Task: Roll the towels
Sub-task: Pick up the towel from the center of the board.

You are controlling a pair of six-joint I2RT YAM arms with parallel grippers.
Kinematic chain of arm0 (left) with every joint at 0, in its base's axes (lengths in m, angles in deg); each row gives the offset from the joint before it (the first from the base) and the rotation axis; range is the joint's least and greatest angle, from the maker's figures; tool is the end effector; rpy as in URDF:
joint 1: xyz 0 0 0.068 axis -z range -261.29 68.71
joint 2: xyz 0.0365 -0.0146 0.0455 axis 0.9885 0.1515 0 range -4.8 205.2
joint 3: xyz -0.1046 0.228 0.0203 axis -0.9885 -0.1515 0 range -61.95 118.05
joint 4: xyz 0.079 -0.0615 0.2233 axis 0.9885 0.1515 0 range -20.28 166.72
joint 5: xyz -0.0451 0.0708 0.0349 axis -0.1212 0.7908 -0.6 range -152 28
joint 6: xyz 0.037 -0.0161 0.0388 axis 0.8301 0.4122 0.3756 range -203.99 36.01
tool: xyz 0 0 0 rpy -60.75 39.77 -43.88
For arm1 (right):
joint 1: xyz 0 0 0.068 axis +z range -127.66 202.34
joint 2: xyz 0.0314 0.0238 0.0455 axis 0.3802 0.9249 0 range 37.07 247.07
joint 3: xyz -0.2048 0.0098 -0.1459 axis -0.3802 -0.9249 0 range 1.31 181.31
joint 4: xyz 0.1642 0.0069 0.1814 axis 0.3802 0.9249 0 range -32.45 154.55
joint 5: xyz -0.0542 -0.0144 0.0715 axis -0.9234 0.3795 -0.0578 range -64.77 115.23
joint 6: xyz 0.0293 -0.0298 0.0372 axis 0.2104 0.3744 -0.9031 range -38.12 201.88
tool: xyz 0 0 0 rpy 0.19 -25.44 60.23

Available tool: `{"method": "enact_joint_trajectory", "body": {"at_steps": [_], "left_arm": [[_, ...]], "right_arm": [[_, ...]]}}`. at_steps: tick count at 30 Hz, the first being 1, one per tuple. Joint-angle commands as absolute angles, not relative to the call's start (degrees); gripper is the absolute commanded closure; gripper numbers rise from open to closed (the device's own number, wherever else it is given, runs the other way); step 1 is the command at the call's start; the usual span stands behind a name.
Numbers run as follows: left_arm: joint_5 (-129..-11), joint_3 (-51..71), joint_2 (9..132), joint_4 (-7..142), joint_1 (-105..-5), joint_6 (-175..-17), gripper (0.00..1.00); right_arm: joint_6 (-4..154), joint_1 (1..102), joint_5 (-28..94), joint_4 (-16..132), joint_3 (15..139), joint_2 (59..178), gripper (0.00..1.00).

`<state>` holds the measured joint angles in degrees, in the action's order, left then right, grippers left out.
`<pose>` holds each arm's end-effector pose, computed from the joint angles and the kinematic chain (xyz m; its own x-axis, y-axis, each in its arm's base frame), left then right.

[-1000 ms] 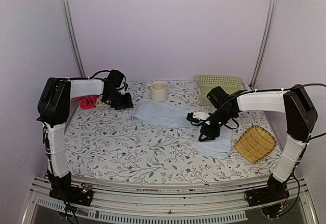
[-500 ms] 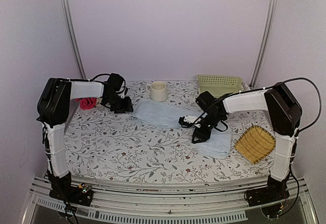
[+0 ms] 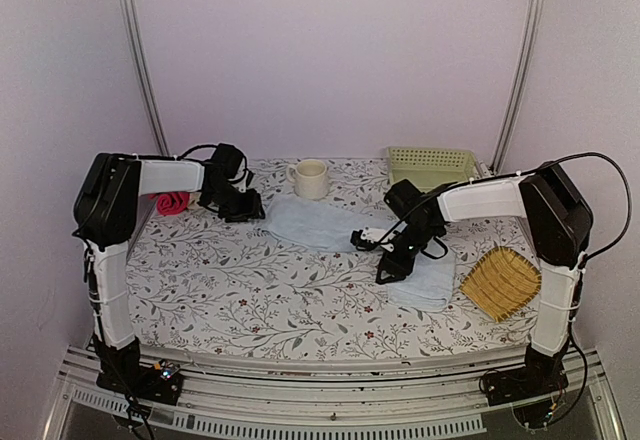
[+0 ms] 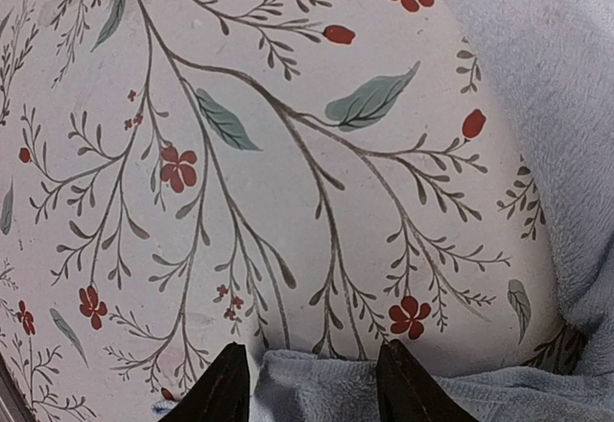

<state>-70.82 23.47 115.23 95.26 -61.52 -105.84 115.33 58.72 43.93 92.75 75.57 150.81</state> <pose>0.3913 -0.1470 0.1462 -0.9087 -0.0642 -0.4125 0.0731 0.9484 -0.3086 0.2825 0.2235 0.1304 -0.3006 -0.8699 -0.3911 -0.9537 0.2791 0.1122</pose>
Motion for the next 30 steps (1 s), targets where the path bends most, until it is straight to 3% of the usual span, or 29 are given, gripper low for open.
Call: {"method": "enact_joint_trajectory", "body": {"at_steps": [1,7,10,13,16,23,30], "left_arm": [[-72.4,25.9,117.8,95.5,-60.9,-105.7,0.47],[-73.8,27.2,120.3,96.3,-60.6,-106.4,0.51],[-75.1,28.1,121.3,96.3,-60.3,-106.2,0.58],[-75.8,28.7,121.1,95.6,-59.9,-106.2,0.74],[-75.0,29.1,119.8,95.0,-59.6,-106.6,1.00],[-72.6,27.2,112.0,93.0,-59.6,-106.9,1.00],[-67.0,27.3,96.4,95.6,-59.6,-106.4,1.00]], "right_arm": [[114.4,59.1,40.2,93.8,74.0,151.4,0.53],[114.1,59.1,38.9,93.2,72.8,151.9,0.62],[114.0,59.1,38.8,93.1,72.6,151.7,0.71],[114.1,59.1,39.1,92.8,72.5,150.2,0.87],[114.5,58.9,38.3,93.3,73.4,147.4,0.97],[114.5,53.6,44.6,97.4,79.5,137.7,0.98],[114.3,44.8,49.6,98.2,85.9,128.0,0.98]]}}
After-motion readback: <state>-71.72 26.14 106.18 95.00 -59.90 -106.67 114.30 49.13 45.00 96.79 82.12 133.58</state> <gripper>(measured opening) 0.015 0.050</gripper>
